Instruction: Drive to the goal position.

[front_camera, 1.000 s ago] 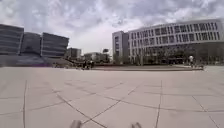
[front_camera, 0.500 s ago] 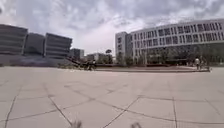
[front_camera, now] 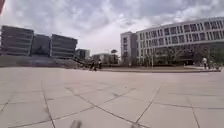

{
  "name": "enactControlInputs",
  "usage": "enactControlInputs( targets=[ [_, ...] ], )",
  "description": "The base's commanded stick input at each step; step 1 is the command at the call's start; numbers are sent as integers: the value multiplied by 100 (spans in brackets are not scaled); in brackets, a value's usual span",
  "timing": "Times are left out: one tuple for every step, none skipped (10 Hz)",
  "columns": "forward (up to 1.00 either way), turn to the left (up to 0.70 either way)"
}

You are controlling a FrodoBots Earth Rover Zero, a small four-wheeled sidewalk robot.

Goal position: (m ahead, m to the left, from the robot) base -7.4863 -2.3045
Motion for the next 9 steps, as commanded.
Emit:
enactControlInputs(
  targets=[
    [69, 10],
    [69, 10],
    [69, 10],
    [69, 10],
    [69, 10],
    [69, 10],
    [69, 10],
    [69, 10],
    [69, 10]
  ],
)
